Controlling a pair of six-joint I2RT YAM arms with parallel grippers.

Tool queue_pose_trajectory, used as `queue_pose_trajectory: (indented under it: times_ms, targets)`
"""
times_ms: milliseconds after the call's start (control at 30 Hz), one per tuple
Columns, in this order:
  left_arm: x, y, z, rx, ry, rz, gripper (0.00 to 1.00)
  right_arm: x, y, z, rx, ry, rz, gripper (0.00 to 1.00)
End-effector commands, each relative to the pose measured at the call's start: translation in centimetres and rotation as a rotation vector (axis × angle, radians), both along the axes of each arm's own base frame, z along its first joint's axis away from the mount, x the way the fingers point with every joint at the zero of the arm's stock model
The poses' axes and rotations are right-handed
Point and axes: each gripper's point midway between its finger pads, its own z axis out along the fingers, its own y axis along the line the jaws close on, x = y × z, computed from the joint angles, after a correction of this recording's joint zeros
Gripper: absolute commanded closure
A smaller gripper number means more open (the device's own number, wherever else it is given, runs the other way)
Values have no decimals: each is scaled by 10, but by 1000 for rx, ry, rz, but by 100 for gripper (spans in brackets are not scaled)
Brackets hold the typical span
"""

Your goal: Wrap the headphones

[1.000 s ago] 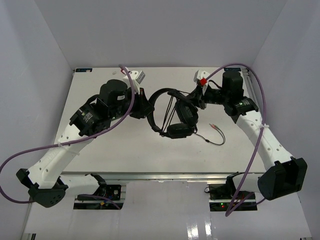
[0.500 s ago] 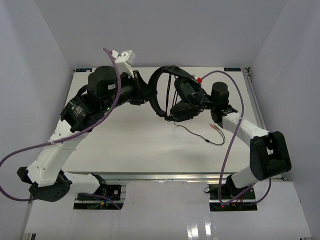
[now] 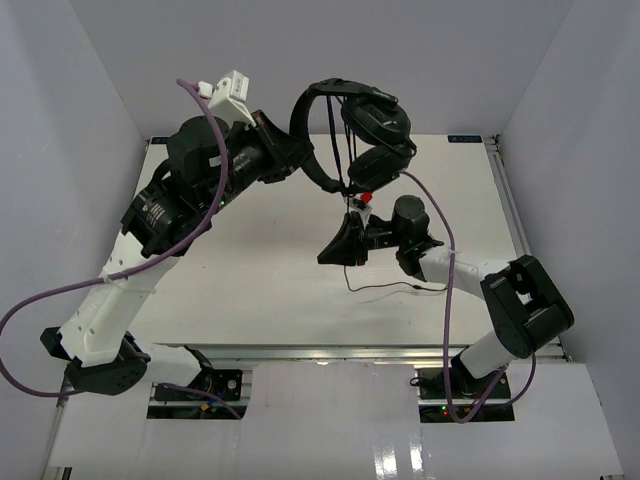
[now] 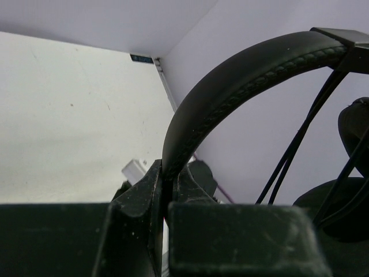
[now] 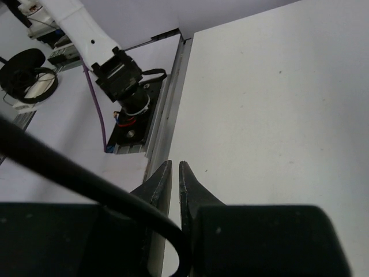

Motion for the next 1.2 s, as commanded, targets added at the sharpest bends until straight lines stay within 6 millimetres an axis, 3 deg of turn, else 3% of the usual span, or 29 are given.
queue_pose_trajectory:
  times_ms: [0, 200, 433, 700, 800, 900, 1000, 1167]
  targets:
    - [-8, 47, 77, -244, -149, 172, 100, -32, 1, 2, 30, -68, 99, 84]
    - [0, 87, 87, -294, -177, 372, 100, -57, -6, 2, 17, -99, 154, 85]
    - [13, 145, 73, -258, -181, 696, 100, -76, -18, -19, -117, -136, 186, 89]
    - [26, 176, 69, -114, -257, 916, 100, -82, -47, -37, -347, -413, 268, 92]
    - [30, 180, 56, -34, -246, 960, 100, -78, -63, -26, -427, -521, 269, 92]
    - [29, 187, 43, 7, -246, 998, 100, -74, -73, 1, -448, -709, 273, 92]
    - [30, 193, 30, 56, -246, 1029, 100, -79, -80, 31, -469, -859, 288, 92]
    - [43, 184, 1, 157, -193, 1011, 100, -71, -83, 93, -477, -1048, 190, 92]
